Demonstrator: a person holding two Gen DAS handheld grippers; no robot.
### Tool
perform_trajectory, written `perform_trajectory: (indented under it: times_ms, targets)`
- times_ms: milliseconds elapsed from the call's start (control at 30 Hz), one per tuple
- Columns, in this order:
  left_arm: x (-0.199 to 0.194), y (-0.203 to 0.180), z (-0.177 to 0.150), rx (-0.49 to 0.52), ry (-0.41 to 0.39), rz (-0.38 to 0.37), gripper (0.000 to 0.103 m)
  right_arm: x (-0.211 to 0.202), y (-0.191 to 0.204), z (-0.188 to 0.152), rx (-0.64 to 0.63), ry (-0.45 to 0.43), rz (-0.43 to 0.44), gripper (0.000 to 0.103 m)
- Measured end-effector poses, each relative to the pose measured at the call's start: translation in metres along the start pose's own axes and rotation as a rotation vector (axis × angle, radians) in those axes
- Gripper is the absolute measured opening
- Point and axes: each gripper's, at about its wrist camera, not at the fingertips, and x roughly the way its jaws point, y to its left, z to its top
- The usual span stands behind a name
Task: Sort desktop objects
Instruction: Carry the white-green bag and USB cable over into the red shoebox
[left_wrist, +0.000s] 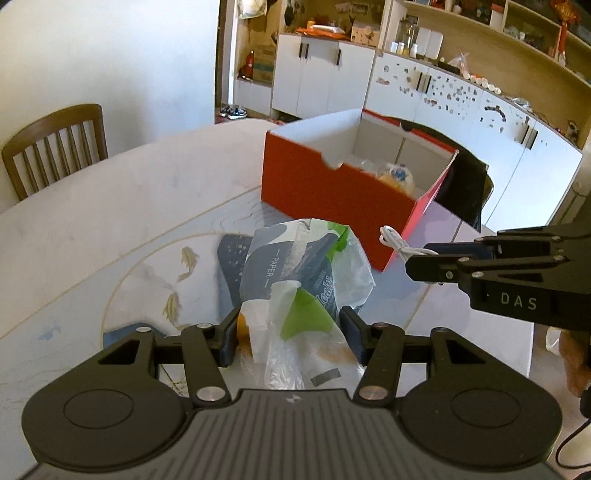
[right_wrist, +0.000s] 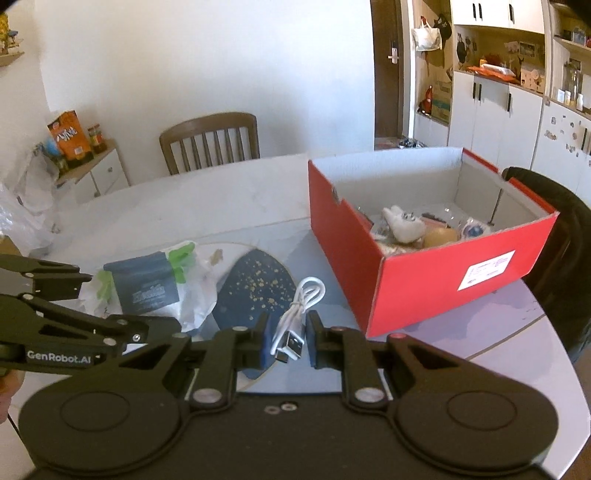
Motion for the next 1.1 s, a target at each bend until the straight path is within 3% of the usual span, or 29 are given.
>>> perform_trajectory:
  times_ms: [500, 1100]
  targets:
    - [-0.012, -0.049, 0.053, -0.045, -0.063, -0.004, 0.054, -0.044, -0.040, 0.027, -0.006, -0.073, 0.011, 0.018]
    - [0.047, -0.100, 0.116, -0.045, -0.062, 0.021, 0.054, -0.030, -0.124, 0.071, -0.043, -0.090, 0.030, 0.018]
